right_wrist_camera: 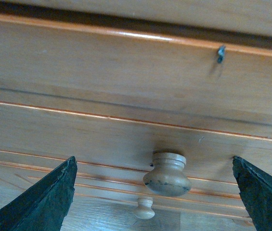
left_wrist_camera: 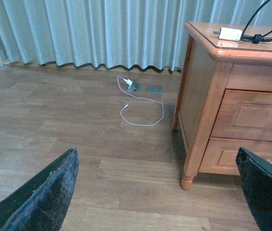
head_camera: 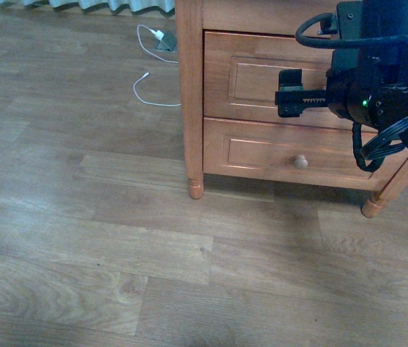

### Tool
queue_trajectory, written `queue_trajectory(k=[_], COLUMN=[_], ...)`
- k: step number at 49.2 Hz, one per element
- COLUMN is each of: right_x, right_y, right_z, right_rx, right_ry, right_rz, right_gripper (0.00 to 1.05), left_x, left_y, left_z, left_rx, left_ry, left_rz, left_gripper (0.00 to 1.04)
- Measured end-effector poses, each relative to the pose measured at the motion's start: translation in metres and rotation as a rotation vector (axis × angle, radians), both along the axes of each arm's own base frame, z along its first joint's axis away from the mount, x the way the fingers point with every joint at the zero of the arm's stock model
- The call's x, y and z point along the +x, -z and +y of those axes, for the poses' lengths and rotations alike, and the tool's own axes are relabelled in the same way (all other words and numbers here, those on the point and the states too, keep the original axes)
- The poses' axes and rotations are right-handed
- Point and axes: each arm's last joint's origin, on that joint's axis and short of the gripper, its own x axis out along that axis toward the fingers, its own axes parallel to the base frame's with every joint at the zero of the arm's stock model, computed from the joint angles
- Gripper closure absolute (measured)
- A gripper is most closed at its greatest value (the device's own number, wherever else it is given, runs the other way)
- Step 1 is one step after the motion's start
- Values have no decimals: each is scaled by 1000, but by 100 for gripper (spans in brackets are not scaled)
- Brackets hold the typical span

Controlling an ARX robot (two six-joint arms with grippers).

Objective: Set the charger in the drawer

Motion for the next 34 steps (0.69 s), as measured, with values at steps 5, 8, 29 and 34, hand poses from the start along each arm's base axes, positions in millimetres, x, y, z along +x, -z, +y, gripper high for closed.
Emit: queue_trajectory(k=[5,8,29,34], right_x=[1,2,4,4], right_y=[3,4,7,7], right_z=[0,0,-2,-2], right_rx=[-6,-9,-28,-29], right_ry=[-2,0,4,0], right_rz=[8,10,12,13], right_gripper=[22,31,82,82], left_x=[0,0,0,0], left_y=[0,0,0,0], left_z=[0,0,0,0], left_rx=[0,0,0,0], left_ry=[0,0,0,0], left_rz=[0,0,0,0], left_gripper=[6,6,6,6])
